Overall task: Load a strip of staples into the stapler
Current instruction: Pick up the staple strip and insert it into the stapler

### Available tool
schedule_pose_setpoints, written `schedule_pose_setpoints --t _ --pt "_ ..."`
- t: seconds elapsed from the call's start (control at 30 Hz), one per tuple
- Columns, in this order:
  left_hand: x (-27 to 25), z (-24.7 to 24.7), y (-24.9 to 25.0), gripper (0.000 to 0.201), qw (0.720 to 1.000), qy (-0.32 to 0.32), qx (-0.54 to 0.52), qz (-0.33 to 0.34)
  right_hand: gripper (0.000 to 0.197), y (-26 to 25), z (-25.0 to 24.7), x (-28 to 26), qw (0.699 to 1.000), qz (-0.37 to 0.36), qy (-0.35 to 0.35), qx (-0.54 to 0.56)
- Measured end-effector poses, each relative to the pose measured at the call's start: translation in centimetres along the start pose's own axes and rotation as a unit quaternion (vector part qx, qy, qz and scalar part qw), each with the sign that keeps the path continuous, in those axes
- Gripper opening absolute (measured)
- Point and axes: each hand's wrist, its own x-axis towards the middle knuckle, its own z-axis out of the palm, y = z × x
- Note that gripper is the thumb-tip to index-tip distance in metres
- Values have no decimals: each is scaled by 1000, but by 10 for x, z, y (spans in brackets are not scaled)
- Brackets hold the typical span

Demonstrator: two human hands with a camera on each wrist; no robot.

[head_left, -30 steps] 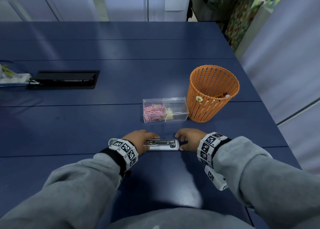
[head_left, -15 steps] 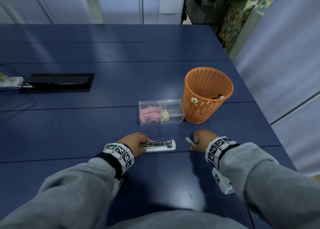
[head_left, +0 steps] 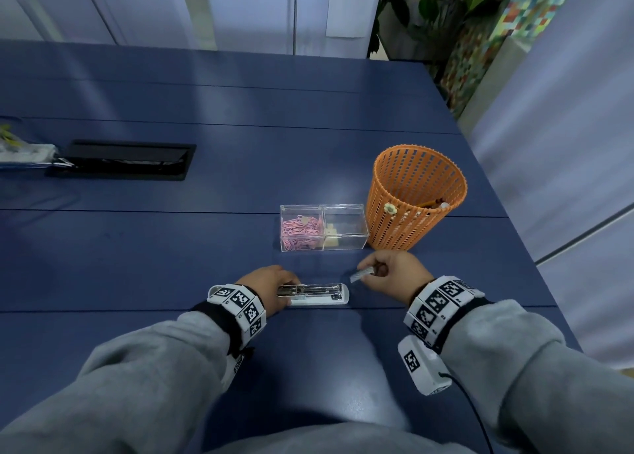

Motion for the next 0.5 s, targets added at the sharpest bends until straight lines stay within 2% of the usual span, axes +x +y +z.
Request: schedule_pose_setpoints --t 0.2,0.33,0.5 --pt "-2 -2 1 35 1000 -5 -6 2 23 -19 10 4 994 -59 -35 -85" --pt "-1 -2 1 37 1000 -4 -4 1 28 -32 12 6 978 -90 -70 -172" --pt "-1 -2 2 36 1000 -5 -4 4 28 -37 16 12 962 -111 -104 -226"
